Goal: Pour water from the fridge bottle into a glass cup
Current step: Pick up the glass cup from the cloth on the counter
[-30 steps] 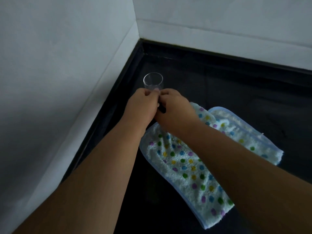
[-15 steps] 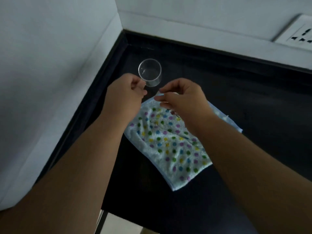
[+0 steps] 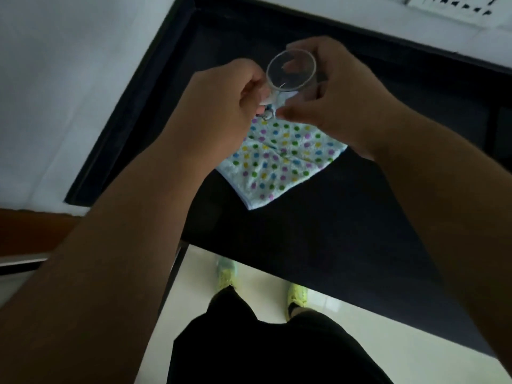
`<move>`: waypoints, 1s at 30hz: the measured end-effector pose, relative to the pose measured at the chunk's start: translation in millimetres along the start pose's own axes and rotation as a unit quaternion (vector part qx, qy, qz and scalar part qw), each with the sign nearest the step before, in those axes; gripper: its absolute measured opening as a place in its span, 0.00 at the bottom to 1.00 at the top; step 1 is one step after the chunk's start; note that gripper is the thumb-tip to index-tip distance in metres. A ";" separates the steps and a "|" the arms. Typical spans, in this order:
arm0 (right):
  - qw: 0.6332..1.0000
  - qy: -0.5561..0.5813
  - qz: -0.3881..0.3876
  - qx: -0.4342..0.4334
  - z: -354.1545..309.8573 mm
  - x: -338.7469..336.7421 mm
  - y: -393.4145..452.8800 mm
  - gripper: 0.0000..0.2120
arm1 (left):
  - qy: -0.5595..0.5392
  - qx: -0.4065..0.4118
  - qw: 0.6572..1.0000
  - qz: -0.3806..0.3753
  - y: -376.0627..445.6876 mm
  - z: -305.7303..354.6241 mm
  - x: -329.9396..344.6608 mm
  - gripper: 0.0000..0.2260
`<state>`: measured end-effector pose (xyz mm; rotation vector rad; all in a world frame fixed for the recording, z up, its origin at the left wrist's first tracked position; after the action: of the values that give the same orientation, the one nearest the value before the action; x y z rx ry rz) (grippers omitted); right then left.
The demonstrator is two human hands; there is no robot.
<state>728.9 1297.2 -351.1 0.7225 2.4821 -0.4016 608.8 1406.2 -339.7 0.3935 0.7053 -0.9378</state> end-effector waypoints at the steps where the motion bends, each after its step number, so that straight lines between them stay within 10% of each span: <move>1: 1.000 0.006 0.004 -0.002 -1.7 -2.8 -10.4 0.33 | 0.007 0.009 1.000 -0.001 -4.7 6.6 0.1 0.08; 15: 0.957 0.079 0.245 0.132 -7.8 -61.7 -173.7 0.30 | 0.054 0.208 0.963 -0.161 -41.6 120.5 21.2 0.10; 30: 0.780 0.126 0.522 0.321 -6.6 -98.4 -516.3 0.27 | -0.008 0.464 0.795 -0.391 -244.7 338.8 143.3 0.09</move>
<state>505.4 839.2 -222.4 2.3612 1.6775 -0.7195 587.9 987.3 -200.8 0.9954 0.3164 -2.0880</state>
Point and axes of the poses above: each hand's wrist, its own y-axis towards the middle knuckle, its own x-axis out of the palm, z = x × y, the point moved 9 cm from there along y, towards the middle knuckle
